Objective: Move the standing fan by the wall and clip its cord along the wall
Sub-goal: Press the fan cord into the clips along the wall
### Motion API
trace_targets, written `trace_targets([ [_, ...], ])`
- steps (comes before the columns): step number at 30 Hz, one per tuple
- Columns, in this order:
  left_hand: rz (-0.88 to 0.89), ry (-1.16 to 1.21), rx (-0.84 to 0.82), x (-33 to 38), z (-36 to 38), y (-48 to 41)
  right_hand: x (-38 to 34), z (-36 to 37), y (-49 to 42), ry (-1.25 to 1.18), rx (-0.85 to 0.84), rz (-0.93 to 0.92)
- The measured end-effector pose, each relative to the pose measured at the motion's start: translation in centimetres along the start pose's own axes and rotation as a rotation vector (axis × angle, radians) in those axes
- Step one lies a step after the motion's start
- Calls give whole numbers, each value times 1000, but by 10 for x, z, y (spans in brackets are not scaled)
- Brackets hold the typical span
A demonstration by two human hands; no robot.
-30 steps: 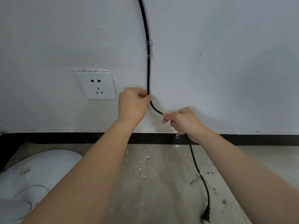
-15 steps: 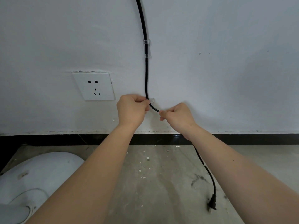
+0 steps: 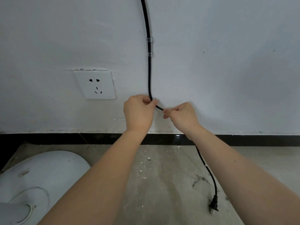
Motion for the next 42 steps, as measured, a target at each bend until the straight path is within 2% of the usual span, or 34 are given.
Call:
trace_targets([
  [10, 89, -63, 8, 8, 3, 2, 8, -3, -4, 2, 24, 16],
  [19, 29, 24, -146, -10, 6, -5, 18, 8, -2, -8, 4, 20],
  [24, -34, 77, -155, -20, 6, -7, 21, 15, 0, -11, 33, 10],
  [29, -23, 74, -137, -20, 7, -8, 27, 23, 3, -43, 61, 24],
  [42, 13, 42, -105, -19, 9, -10, 34, 61, 19, -345, -28, 161],
])
Point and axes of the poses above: each hand's wrist, its own y-axis away from the middle knuckle, its own z-axis out of the palm, x = y × z, the point moved 10 cm from there along -y, towards the middle knuckle, and after that the axes turned 8 degrees about -z, right-handed, at the moved point
